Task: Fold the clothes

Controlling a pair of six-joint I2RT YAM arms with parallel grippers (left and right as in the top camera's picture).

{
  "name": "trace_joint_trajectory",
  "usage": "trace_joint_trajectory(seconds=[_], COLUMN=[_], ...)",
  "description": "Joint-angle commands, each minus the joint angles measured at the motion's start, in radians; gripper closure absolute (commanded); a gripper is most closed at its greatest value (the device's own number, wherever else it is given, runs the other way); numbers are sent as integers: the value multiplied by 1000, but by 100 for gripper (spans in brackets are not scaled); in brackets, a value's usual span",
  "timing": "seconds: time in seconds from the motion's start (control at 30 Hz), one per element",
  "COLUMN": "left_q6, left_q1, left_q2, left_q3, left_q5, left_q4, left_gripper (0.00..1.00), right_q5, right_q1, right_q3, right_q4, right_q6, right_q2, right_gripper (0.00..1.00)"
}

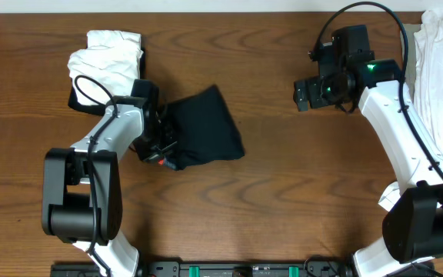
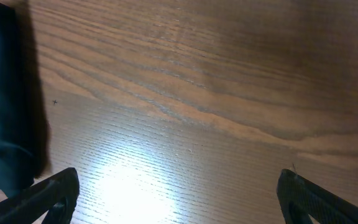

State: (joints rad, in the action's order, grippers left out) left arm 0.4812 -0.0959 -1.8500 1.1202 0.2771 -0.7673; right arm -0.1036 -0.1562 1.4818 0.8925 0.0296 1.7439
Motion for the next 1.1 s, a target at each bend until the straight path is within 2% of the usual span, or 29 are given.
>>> trace_joint_trajectory(seconds=[0.0, 0.33, 0.5, 0.77, 1.07], left_q6=[-57, -127, -157, -201, -211], left_q1=[-1, -2, -2, -2, -2], left_q2=[21, 159, 208, 223, 223], left_q3=[50, 102, 103, 130, 182], left_q5=[-33, -23, 13, 53, 53], left_q4=[-10, -7, 48, 138, 167], left_gripper=[94, 94, 94, 94, 94], right_q5=[2, 2, 2, 2, 2], right_q1=[5, 5, 5, 5, 5], right_q3=[-6, -6, -6, -6, -6], right_q4=[-2, -2, -2, -2, -2], right_q6=[-14, -14, -14, -14, -14], right_q2=[4, 4, 4, 4, 4], right_gripper=[1, 1, 1, 1, 1])
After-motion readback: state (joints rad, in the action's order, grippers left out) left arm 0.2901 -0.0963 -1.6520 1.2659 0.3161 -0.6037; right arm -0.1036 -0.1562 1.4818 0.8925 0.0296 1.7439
